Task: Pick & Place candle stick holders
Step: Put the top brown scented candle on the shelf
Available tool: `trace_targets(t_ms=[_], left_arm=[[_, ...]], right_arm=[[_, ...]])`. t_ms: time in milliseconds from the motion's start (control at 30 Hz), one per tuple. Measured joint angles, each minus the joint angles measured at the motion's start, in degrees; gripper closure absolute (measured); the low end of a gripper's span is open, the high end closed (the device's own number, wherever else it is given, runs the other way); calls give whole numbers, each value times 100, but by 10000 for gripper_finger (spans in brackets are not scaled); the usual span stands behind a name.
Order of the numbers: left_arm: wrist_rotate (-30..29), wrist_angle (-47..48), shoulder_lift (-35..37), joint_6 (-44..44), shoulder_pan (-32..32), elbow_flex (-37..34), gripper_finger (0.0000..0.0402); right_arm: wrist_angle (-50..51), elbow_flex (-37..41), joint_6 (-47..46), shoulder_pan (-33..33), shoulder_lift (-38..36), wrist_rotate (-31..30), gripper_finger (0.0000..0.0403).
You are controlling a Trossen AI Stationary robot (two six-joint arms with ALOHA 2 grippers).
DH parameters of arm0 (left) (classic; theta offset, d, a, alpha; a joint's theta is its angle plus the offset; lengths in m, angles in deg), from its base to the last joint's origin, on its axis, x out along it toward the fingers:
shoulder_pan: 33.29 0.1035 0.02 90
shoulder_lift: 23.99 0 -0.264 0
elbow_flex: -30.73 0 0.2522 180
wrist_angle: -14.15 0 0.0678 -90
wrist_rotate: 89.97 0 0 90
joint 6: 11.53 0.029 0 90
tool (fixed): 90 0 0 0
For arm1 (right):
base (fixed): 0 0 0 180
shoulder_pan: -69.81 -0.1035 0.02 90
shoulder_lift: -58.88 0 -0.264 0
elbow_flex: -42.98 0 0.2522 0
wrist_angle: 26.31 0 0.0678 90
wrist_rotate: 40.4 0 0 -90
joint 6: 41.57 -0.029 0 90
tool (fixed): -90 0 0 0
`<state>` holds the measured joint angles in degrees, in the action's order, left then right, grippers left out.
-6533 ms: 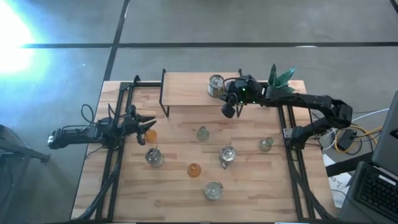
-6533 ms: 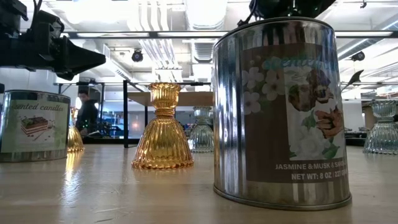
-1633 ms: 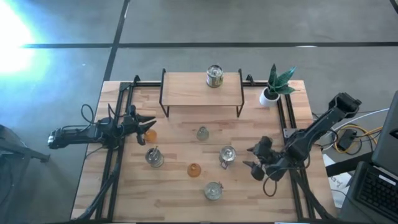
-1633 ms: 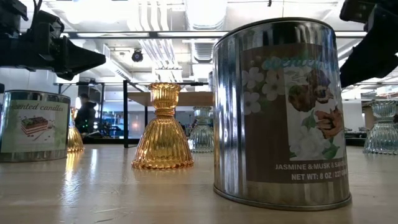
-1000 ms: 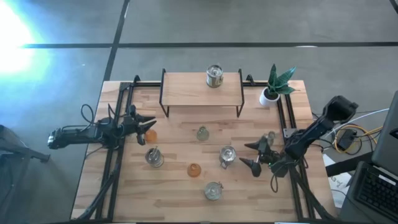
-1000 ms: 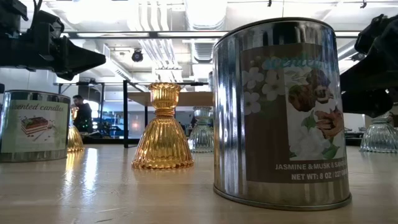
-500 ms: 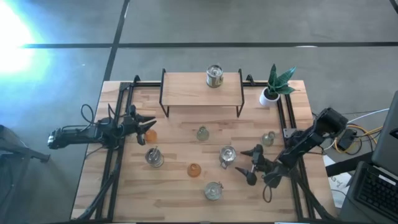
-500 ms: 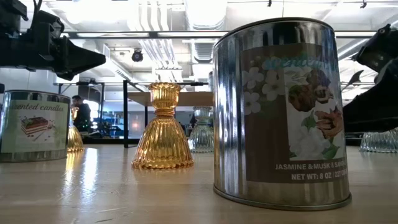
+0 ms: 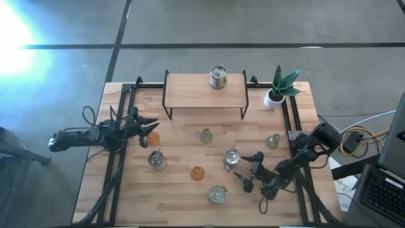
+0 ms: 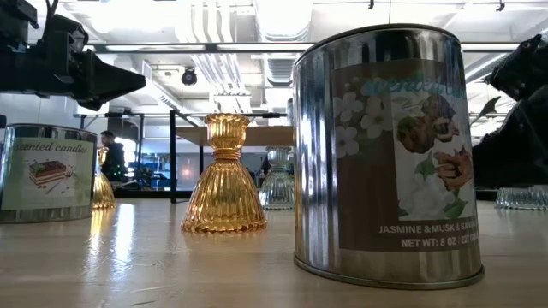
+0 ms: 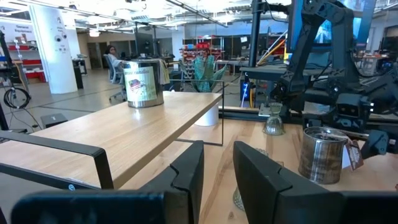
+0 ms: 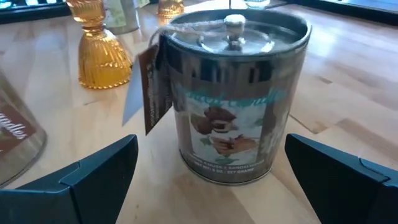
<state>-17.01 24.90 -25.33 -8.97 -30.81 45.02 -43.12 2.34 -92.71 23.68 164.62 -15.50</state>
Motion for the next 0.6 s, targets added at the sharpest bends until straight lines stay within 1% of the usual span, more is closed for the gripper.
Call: trace_targets(t_ms=[67,300,600], left_arm=[[-2,0,1,1,1,1,310],[-1,0,0,2,1,-1,310],[-2,0,0,0,1,2,310]], right_arm=[[-173,-21,-10,2,146,-110,3],[-627,-174,142,89,513,-131,3],[-759,-439,250,323,874,-109,3]])
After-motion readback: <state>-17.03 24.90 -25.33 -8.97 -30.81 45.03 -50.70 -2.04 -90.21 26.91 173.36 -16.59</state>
